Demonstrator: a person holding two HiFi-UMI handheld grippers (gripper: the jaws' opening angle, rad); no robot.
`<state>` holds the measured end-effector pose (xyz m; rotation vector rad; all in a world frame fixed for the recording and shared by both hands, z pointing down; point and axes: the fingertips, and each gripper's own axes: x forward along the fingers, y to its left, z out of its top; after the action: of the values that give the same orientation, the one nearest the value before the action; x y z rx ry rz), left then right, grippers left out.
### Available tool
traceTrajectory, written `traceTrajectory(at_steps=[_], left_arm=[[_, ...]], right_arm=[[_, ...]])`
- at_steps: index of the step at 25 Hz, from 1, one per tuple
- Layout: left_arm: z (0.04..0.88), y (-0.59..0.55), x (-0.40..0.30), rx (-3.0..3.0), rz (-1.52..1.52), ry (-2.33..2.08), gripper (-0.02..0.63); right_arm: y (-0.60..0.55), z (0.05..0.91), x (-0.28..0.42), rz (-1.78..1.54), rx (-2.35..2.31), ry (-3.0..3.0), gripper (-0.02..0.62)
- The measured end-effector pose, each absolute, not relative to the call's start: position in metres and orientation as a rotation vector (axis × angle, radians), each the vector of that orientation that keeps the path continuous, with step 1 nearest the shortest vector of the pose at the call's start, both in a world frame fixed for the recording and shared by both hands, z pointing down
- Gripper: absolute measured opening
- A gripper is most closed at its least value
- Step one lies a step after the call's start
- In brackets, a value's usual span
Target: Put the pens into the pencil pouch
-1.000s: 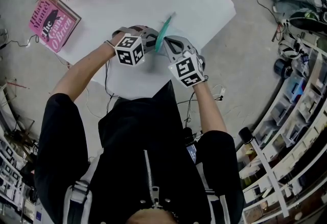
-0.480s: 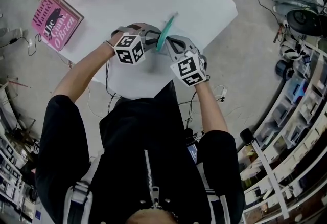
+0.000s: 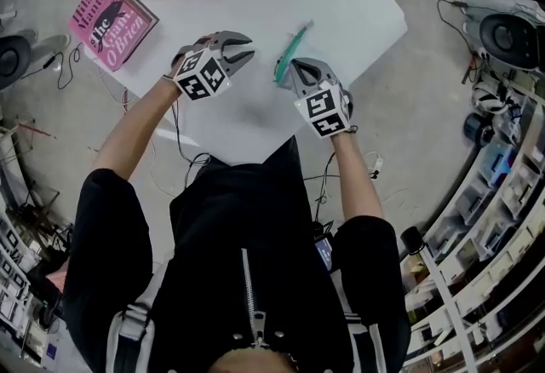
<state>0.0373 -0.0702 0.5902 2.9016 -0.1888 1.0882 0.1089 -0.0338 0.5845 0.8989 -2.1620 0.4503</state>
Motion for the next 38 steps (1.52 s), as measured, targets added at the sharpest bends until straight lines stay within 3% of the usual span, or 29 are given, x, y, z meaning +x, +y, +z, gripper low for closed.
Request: traceTrajectory(at_steps=[12, 16, 22, 26, 31, 38], left_arm=[[0.556, -0.064, -0.045, 2.779, 0.981, -0.621, 0.089], [0.547, -0.053, -0.068, 2.758, 0.977, -0.712, 0.078], [0.529, -0.044, -0.095, 2.725, 0.895, -0.861, 0.057], [0.51, -0.038, -0.109, 2.72, 0.848, -0.933, 0.037], [0.493, -0.027, -0.116, 2.735, 0.833, -0.989, 0.031], [0.455, -0.018, -0.121, 2.79, 0.746, -1.063, 0.031]], right_arm=[[-0.023, 0.615, 0.108, 0.415, 0.865, -2.069, 0.068], [-0.025, 0.608, 0.107, 0.4, 0.969, -2.045, 0.123], [-0.023, 0.571, 0.108, 0.52, 1.259, -2.067, 0.127], [-0.011, 0.558, 0.103, 0.687, 1.4, -2.106, 0.09], [0.008, 0.531, 0.093, 0.617, 1.483, -2.123, 0.009], [0.023, 0.474, 0.08, 0.505, 1.586, -2.163, 0.009]])
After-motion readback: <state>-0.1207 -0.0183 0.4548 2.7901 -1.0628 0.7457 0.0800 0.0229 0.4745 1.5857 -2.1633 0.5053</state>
